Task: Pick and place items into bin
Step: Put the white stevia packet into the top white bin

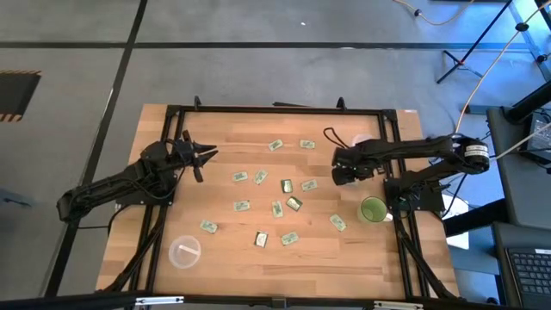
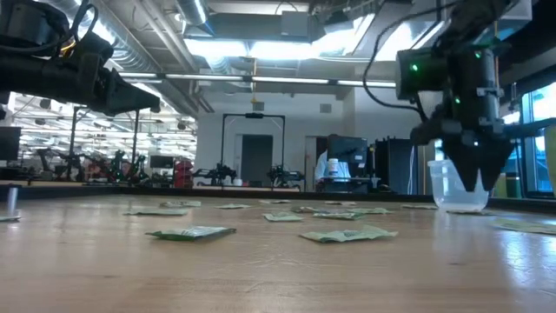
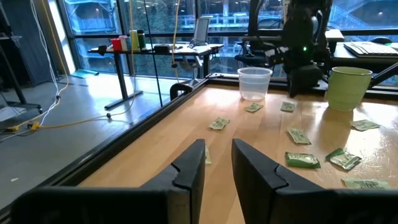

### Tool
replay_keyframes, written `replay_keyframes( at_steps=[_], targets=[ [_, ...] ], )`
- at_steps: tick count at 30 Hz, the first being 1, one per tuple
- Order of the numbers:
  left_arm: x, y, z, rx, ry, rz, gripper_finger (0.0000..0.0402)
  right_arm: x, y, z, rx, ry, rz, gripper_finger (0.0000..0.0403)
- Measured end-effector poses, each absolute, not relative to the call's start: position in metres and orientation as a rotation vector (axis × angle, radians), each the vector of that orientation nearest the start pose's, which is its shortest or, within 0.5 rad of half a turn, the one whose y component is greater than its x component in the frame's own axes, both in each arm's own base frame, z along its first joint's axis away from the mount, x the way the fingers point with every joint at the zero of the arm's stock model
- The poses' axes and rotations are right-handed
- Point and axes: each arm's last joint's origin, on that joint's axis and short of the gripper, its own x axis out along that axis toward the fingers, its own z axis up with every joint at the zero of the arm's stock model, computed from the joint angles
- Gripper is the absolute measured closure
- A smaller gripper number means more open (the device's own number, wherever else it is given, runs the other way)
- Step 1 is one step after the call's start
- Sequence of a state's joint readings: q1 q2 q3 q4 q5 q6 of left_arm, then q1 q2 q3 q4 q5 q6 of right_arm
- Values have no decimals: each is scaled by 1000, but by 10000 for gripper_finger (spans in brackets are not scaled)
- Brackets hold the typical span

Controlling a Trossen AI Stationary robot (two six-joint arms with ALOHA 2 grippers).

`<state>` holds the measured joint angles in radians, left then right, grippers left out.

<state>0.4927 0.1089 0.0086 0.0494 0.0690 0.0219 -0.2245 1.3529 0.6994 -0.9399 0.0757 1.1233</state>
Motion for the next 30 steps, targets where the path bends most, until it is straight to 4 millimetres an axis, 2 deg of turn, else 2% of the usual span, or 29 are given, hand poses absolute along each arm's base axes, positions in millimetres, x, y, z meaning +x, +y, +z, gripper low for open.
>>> replay_keyframes(
  at_steps=[6,11,18,30],
  targets=[
    [92,47,162,7,54,423,327,176,-42,142,1008,1273,-1141,291],
    [92,47,162,7,54,424,327,172,-41,131,1015,1247,-1129,305],
    [92,47,162,7,54,424,327,169,-41,129,1016,1254,-1135,319],
    [92,47,162,7,54,424,327,168,-41,128,1011,1262,-1140,375]
  ],
)
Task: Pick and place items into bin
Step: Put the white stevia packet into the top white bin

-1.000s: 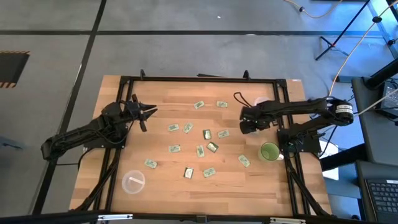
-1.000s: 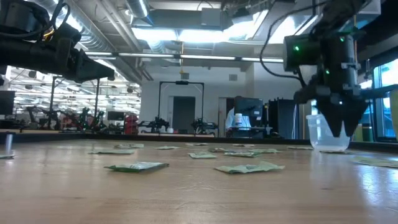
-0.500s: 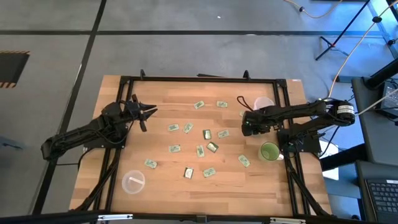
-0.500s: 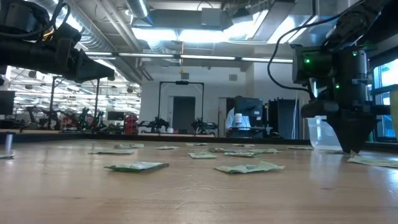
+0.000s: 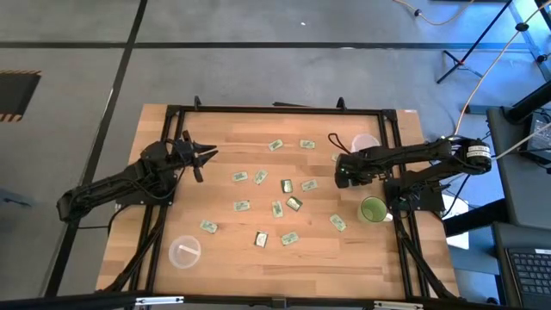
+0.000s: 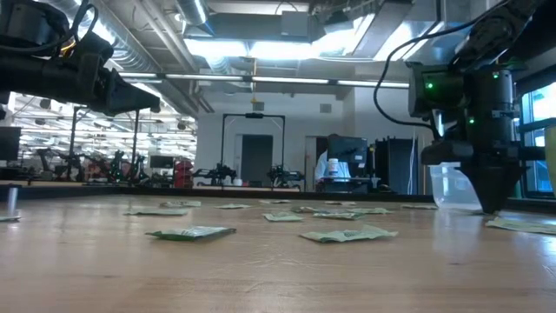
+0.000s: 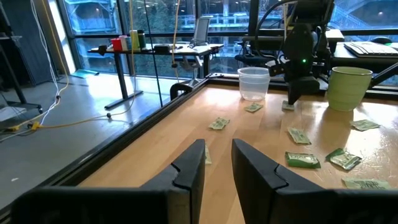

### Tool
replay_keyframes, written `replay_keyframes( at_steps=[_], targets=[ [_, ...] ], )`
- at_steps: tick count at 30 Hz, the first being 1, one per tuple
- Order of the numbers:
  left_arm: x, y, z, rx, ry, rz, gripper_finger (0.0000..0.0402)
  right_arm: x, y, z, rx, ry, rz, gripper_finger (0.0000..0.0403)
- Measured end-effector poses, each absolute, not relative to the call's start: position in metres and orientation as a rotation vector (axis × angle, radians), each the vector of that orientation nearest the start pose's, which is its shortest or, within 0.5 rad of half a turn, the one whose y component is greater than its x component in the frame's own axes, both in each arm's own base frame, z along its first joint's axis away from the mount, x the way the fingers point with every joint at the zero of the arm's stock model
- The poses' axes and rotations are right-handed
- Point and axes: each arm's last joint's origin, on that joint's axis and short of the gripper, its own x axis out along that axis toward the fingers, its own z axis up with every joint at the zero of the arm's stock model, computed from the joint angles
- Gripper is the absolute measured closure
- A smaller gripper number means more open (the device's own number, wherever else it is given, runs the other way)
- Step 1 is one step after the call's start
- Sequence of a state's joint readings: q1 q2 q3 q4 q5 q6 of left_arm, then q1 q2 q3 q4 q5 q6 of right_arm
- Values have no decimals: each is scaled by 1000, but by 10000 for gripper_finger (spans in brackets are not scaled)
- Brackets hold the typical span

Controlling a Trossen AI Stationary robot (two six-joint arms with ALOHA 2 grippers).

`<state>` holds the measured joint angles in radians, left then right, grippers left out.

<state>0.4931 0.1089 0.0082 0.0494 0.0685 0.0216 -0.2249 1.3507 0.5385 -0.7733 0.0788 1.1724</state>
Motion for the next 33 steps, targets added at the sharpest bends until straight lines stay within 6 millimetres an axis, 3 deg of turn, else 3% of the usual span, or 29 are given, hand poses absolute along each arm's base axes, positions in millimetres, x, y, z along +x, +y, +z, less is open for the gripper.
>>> replay_keyframes(
  at_steps=[5,11,17,25,33],
  targets=[
    [92,47,162,7,54,424,327,168,-41,128,1009,1265,-1139,399],
    [92,47,162,7,54,424,327,172,-41,135,973,1307,-1111,397],
    [92,47,162,7,54,424,327,188,-45,155,933,1282,-1028,400],
    [92,47,162,7,54,424,327,218,-51,214,817,1199,-914,399],
    [92,47,162,7,54,424,327,210,-66,277,748,1241,-1064,398]
  ],
)
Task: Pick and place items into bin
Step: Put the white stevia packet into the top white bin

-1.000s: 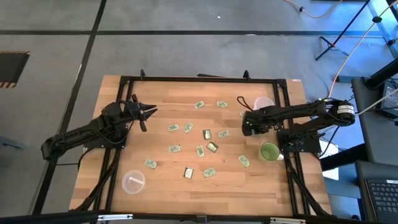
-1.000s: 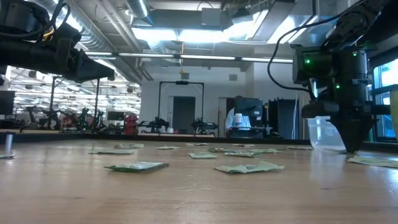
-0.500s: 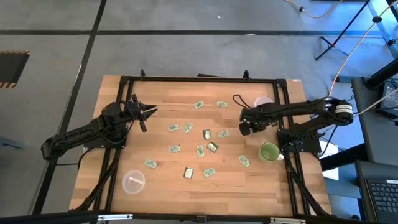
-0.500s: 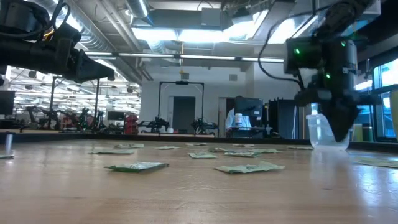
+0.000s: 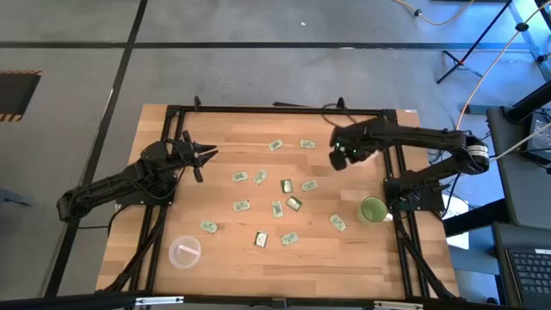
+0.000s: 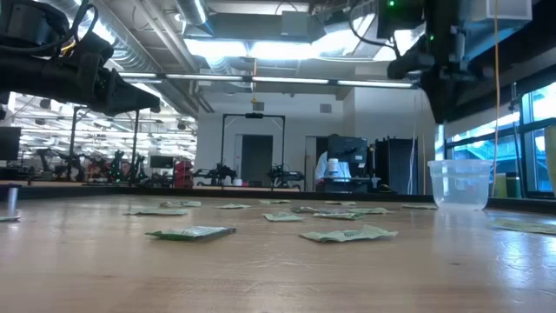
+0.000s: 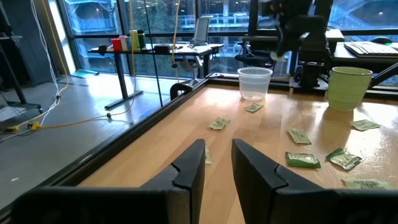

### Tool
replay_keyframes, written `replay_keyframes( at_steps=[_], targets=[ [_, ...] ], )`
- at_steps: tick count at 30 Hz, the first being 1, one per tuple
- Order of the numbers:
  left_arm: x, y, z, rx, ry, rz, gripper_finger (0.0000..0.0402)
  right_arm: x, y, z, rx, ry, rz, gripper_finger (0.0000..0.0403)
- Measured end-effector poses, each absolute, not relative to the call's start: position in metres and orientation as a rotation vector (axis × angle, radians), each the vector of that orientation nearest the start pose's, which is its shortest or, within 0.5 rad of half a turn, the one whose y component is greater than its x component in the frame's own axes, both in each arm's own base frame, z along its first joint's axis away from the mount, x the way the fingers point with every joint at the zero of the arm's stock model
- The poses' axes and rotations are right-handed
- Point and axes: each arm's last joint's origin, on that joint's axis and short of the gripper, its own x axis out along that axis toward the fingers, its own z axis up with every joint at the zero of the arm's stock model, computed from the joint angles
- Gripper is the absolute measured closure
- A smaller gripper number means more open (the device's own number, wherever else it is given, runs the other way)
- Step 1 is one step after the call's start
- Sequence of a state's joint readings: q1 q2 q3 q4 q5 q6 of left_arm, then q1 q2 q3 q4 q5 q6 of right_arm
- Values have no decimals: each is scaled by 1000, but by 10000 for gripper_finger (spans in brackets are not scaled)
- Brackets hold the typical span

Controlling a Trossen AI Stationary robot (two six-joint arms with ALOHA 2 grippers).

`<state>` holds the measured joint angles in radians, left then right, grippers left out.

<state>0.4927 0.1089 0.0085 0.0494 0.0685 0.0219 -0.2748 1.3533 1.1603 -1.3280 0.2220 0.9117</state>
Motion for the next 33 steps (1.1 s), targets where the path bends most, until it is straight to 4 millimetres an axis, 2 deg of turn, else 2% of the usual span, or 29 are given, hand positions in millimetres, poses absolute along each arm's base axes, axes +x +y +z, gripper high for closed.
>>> replay_keyframes(
  at_steps=[3,7,16,25,33],
  targets=[
    [92,47,162,7,54,424,327,202,-75,290,779,1239,-1150,398],
    [92,47,162,7,54,424,327,190,-89,289,837,1268,-1247,398],
    [92,47,162,7,54,424,327,168,-114,254,937,1308,-1392,398],
    [92,47,162,7,54,424,327,163,-132,217,939,1220,-1354,398],
    [92,47,162,7,54,424,327,160,-135,208,911,1227,-1335,398]
  ],
)
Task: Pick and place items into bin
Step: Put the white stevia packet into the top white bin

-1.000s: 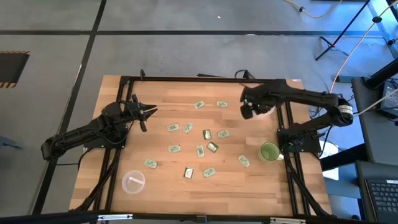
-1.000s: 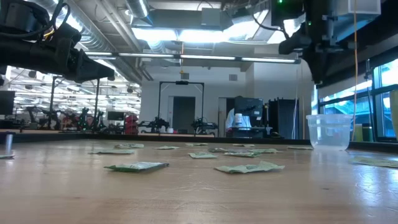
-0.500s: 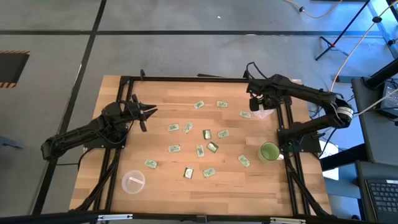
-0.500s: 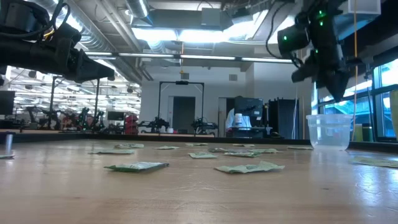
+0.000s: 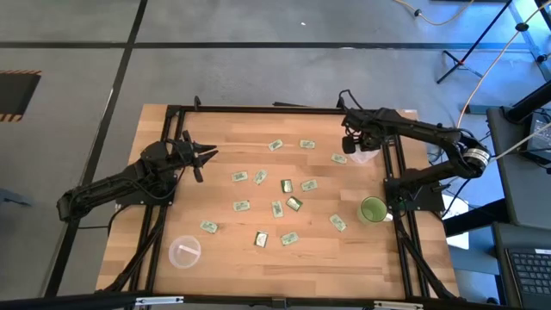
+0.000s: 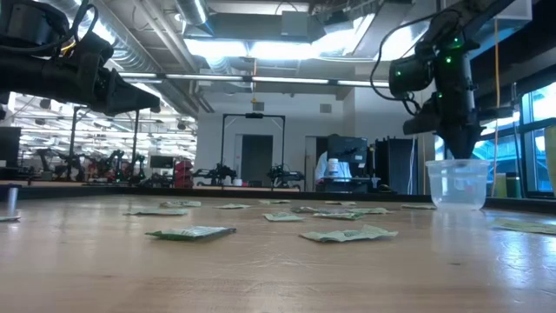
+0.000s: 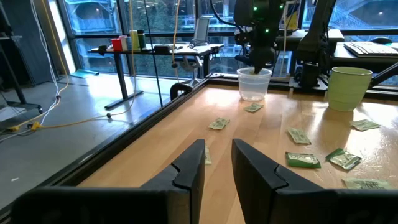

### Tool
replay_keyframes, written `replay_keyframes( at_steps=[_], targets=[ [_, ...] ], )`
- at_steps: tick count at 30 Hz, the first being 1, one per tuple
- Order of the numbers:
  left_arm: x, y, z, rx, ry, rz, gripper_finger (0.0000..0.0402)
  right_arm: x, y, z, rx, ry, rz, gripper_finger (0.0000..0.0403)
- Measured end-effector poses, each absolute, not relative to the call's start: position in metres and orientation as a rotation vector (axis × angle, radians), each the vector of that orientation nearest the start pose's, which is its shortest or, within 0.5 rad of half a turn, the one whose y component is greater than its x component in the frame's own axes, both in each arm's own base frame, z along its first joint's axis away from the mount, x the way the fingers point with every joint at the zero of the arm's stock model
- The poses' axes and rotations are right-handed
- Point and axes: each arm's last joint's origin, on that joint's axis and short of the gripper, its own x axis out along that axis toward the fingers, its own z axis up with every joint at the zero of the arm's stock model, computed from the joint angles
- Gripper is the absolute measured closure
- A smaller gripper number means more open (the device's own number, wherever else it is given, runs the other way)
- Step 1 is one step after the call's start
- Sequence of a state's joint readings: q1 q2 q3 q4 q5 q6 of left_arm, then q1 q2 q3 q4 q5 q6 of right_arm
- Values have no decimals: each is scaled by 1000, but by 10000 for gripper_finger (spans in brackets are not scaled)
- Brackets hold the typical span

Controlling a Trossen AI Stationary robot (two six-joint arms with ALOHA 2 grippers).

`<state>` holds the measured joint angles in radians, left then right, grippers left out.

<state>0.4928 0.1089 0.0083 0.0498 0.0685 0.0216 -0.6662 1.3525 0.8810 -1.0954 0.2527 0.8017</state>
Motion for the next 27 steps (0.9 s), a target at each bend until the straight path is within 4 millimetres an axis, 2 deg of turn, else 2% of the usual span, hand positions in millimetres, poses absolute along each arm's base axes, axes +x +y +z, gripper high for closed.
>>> replay_keyframes(
  at_steps=[9,19,23,27],
  targets=[
    [92,47,162,7,54,424,327,159,-134,207,909,1233,-1336,392],
    [92,47,162,7,54,424,327,159,-134,210,894,1250,-1321,306],
    [92,47,162,7,54,424,327,164,-137,227,891,1219,-1314,288],
    [92,47,162,7,54,424,327,177,-139,254,810,1133,-1239,286]
  ],
)
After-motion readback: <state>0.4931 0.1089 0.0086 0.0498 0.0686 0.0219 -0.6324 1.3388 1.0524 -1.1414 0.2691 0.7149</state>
